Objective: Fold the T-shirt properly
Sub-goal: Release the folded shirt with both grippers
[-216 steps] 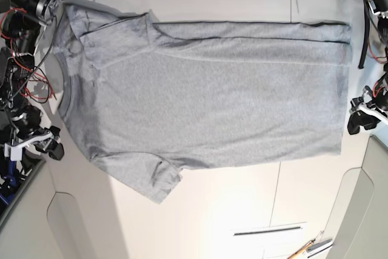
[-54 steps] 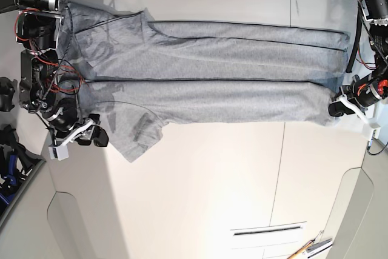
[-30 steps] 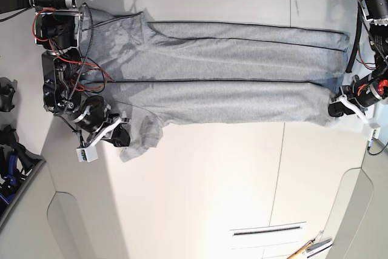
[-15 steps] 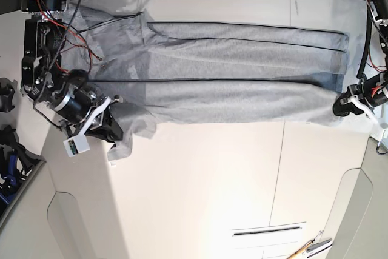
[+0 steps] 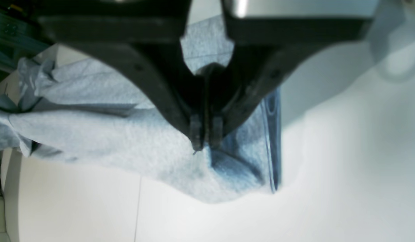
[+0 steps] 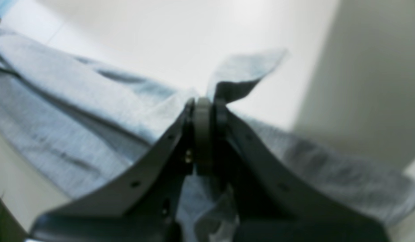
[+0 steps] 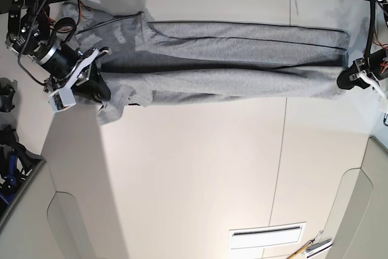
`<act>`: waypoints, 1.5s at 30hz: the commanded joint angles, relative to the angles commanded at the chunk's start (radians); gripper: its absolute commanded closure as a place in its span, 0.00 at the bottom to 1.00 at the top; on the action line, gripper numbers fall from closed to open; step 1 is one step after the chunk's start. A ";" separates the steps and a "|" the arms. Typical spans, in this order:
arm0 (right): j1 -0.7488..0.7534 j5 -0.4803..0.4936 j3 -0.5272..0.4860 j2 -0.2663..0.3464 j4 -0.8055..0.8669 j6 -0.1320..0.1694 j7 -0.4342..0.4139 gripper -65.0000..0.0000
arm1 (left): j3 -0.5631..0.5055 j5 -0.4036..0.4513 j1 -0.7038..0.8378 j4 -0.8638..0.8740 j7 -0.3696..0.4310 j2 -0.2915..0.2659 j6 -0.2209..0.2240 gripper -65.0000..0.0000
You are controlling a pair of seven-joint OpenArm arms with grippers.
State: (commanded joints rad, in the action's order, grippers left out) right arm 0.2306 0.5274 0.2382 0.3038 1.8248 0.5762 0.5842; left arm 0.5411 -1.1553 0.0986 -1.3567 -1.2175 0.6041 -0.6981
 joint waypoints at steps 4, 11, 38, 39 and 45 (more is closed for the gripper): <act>0.070 -0.011 0.000 -0.002 -0.001 -0.004 0.000 1.00 | 0.000 0.000 0.002 0.000 -0.018 0.000 0.000 1.00; 0.117 -0.087 0.000 -0.007 -0.044 -0.027 0.001 0.60 | 0.000 0.000 0.002 0.000 -0.021 0.000 0.000 0.63; 0.080 -0.117 0.004 -0.108 0.053 -0.030 -0.004 1.00 | 0.201 0.014 0.132 0.000 0.148 -0.103 0.000 0.33; 0.080 -0.111 0.004 -0.108 0.049 -0.030 -0.004 1.00 | 0.201 0.003 0.132 0.000 0.148 -0.102 0.000 0.33; 0.080 -0.097 0.004 -0.108 0.048 -0.029 -0.005 1.00 | 0.201 -0.021 0.132 0.000 0.144 -0.103 0.000 0.33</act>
State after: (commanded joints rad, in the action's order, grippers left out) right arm 0.3107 0.4301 0.2420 0.1963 1.8725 0.5468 0.5793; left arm 0.7425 -1.1767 0.2302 -1.3563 -1.0737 0.5014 -0.6981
